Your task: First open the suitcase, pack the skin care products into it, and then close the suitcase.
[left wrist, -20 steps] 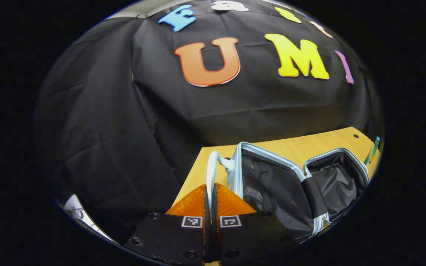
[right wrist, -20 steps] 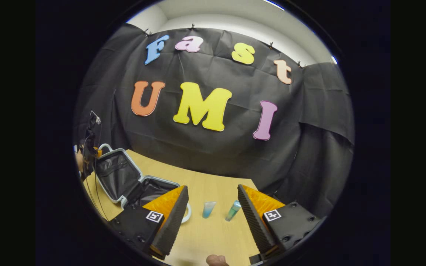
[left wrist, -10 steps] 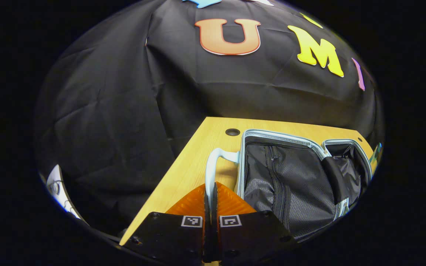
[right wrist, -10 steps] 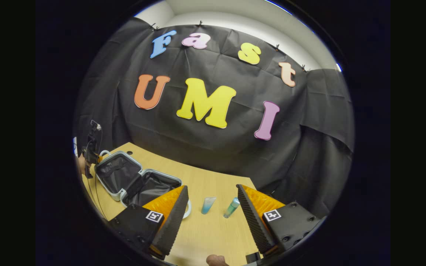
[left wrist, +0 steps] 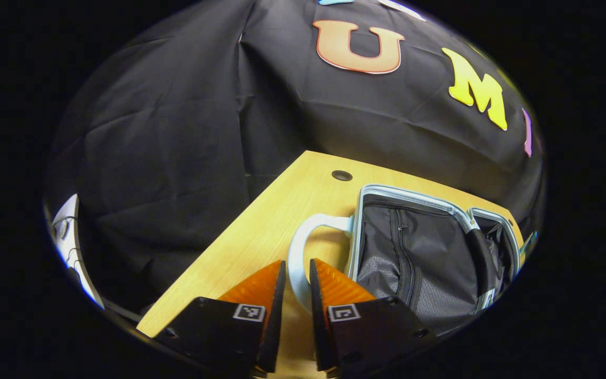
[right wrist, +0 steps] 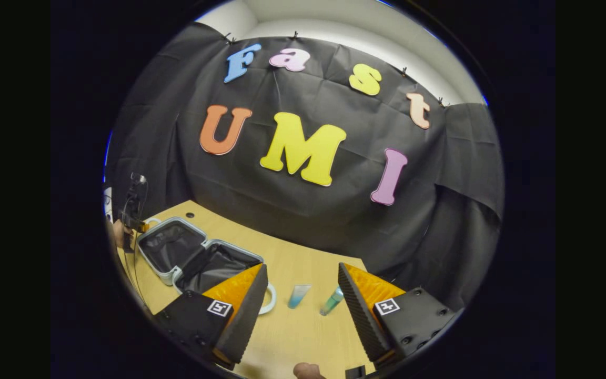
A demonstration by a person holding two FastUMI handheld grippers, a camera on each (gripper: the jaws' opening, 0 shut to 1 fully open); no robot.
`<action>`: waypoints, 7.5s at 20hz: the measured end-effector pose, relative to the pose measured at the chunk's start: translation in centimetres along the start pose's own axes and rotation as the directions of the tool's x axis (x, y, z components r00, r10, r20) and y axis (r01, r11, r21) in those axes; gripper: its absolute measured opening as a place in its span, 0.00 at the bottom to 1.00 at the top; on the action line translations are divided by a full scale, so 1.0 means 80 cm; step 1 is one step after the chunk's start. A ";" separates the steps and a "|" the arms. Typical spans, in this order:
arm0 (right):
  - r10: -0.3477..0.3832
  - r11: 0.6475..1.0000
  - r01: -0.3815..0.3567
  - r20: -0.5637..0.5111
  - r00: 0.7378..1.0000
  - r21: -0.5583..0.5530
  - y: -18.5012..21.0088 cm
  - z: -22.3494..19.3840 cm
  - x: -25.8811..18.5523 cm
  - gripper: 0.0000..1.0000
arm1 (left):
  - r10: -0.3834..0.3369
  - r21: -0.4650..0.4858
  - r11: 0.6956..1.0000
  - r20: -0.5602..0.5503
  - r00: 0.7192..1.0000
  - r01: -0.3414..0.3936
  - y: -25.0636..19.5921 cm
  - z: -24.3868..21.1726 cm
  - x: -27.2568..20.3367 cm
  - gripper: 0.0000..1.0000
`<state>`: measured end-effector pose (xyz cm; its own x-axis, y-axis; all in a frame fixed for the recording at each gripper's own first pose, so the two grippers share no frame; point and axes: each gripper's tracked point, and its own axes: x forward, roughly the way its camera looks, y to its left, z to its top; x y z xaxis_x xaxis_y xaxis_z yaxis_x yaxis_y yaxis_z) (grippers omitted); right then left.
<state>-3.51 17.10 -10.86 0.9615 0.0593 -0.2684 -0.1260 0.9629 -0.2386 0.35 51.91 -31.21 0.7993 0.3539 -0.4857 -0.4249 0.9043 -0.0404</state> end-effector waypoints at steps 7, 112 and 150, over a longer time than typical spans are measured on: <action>0.060 0.998 -0.059 -0.004 0.998 0.030 -0.031 -0.026 0.012 0.80 | 0.002 -0.021 1.000 0.073 0.997 -0.001 -0.042 0.029 -0.077 0.93; 0.331 0.933 -0.207 -0.478 0.814 0.293 0.265 -0.207 0.258 0.35 | -0.153 0.027 0.988 -0.045 0.987 0.154 -0.166 -0.040 -0.195 0.86; 0.195 0.967 -0.148 -0.229 0.954 0.205 0.105 0.037 0.128 0.80 | -0.301 -0.719 0.664 -0.006 0.954 0.205 -0.040 -0.016 0.024 0.43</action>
<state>6.03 26.60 -12.85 0.8365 0.1840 -0.5161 -0.2146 0.9767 0.0004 2.72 49.41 -33.15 0.8875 0.0636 -0.4564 -0.4237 0.5019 -0.7540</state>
